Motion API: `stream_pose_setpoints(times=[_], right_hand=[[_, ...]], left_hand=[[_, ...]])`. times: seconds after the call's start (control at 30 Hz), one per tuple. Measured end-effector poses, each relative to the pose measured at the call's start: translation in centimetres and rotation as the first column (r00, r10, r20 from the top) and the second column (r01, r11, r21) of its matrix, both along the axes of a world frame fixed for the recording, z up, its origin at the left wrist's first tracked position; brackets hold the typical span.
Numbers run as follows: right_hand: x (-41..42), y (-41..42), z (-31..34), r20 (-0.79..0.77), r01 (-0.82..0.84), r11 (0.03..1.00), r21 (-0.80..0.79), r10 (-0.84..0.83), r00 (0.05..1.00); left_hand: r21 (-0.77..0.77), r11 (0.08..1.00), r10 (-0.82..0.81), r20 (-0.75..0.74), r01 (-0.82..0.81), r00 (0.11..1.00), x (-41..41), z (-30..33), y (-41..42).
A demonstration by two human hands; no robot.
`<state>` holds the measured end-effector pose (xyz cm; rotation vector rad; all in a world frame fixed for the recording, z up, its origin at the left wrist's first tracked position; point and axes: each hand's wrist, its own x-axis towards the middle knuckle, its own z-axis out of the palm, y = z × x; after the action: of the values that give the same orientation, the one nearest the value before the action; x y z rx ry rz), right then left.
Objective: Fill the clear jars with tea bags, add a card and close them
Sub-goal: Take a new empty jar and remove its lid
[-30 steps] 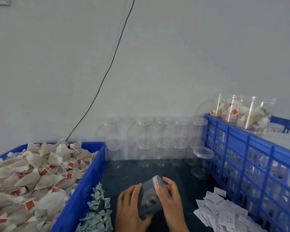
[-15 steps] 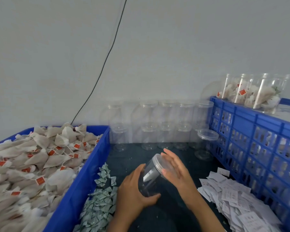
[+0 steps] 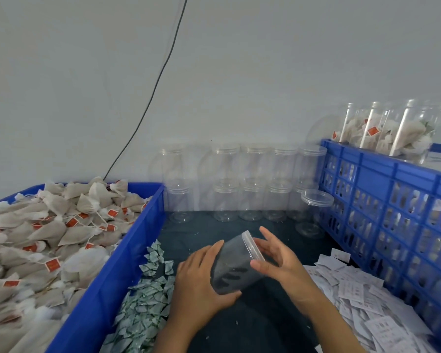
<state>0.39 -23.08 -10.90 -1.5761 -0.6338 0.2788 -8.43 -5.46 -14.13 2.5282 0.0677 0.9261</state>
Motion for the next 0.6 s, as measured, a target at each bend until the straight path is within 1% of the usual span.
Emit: stream_pose_setpoints(times=[0.07,0.13,0.2,0.27,0.3,0.33,0.37,0.4,0.43,0.5,0.57,0.6], right_hand=[[0.0,-0.2,0.0,-0.036,-0.049,0.998,0.037,0.05,0.998],[-0.3,0.3,-0.2,-0.073,-0.048,0.999,0.02,0.05,0.996],[-0.6,1.1,-0.6,-0.125,0.018,1.0,0.013,-0.016,0.992],[-0.6,1.5,-0.9,-0.143,0.098,0.995,0.033,-0.092,0.985],[-0.5,1.4,-0.8,-0.14,0.12,0.991,0.051,-0.112,0.984],[-0.4,1.3,-0.7,-0.136,0.13,0.988,0.083,-0.118,0.984],[-0.3,1.1,-0.5,-0.132,0.127,0.984,0.126,-0.11,0.985],[-0.2,0.8,-0.2,-0.128,0.109,0.979,0.17,-0.088,0.988],[0.0,0.6,0.0,-0.123,0.082,0.975,0.208,-0.057,0.991],[0.2,0.2,0.1,-0.128,0.017,0.959,0.282,0.02,0.992],[0.3,-0.1,-0.1,-0.163,-0.057,0.923,0.38,0.127,0.978],[0.3,-0.2,-0.2,-0.181,-0.092,0.898,0.431,0.186,0.966]], left_hand=[[-0.013,1.0,0.006,-0.006,-0.006,1.0,-0.1,0.2,0.1],[0.095,0.995,0.036,0.042,-0.04,0.998,-0.1,0.4,0.1],[0.189,0.98,0.05,0.101,-0.068,0.994,0.1,0.4,-0.3],[0.19,0.98,0.036,0.077,-0.05,0.996,0.0,0.4,-0.3],[0.13,0.991,0.023,0.034,-0.027,0.999,-0.2,0.6,-0.2],[0.008,1.0,-0.004,-0.028,0.004,1.0,-0.5,0.8,-0.2],[-0.15,0.988,-0.059,-0.089,0.045,0.994,-0.7,1.0,-0.1],[-0.298,0.951,-0.127,-0.124,0.085,0.984,-0.8,1.1,0.0],[-0.422,0.899,-0.197,-0.145,0.12,0.97,-0.9,1.2,0.0],[-0.598,0.781,-0.34,-0.164,0.181,0.926,-1.0,1.6,0.1],[-0.727,0.637,-0.501,-0.137,0.257,0.855,-1.3,2.1,-0.1],[-0.767,0.579,-0.558,-0.126,0.276,0.82,-1.5,2.3,-0.1]])
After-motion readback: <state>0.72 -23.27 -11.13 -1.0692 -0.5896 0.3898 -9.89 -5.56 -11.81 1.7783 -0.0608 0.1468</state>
